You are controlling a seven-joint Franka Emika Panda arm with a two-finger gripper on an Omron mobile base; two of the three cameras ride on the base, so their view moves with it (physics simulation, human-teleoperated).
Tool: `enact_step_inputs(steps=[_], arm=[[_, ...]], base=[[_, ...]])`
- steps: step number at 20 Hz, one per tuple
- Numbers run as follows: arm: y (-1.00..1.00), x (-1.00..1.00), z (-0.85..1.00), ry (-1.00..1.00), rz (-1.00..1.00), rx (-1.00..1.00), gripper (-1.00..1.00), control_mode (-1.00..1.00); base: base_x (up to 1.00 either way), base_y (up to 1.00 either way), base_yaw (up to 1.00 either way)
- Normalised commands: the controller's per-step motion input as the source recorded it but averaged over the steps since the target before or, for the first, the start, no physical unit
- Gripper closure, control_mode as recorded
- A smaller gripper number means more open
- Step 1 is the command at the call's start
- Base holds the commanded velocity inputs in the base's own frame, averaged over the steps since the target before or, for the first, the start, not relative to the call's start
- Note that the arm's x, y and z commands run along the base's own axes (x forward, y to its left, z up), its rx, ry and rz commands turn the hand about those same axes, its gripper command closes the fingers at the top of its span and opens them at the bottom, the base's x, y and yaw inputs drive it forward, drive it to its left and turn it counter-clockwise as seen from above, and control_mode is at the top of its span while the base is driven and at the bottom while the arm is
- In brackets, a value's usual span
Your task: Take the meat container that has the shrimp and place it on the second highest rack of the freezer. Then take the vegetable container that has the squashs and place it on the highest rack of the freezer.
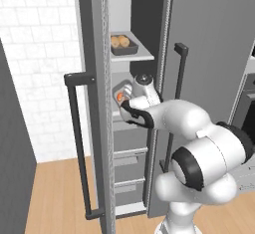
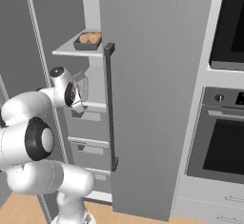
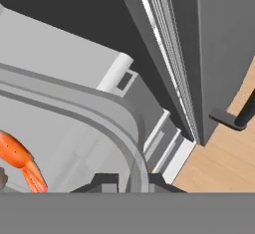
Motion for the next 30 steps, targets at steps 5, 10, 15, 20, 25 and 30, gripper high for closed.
enact_step_inputs(steps=[5,10,15,20,25,30], arm=[[0.00,0.18,0.00,0.02,-0.03,0.02,1.00,-1.00],[0.00,0.46,-0.08,0.07,-0.04,0.04,1.00,-1.00],[0.00,0.55,-0.14,0.05,-0.05,0.12,1.00,-1.00],[0.04,0.47,-0.19,0.00,-0.11,0.02,1.00,-1.00],[0.10,0.40,-0.17,0.00,-0.10,0.01,1.00,-1.00],[0.01,0.35,-0.09,0.12,0.00,0.22,1.00,-1.00]], base=[[0.00,0.00,0.00],[0.00,0.00,0.00],[0.00,0.00,0.00],[0.00,0.00,0.00],[0.00,0.00,0.00],[0.00,0.00,0.00]])
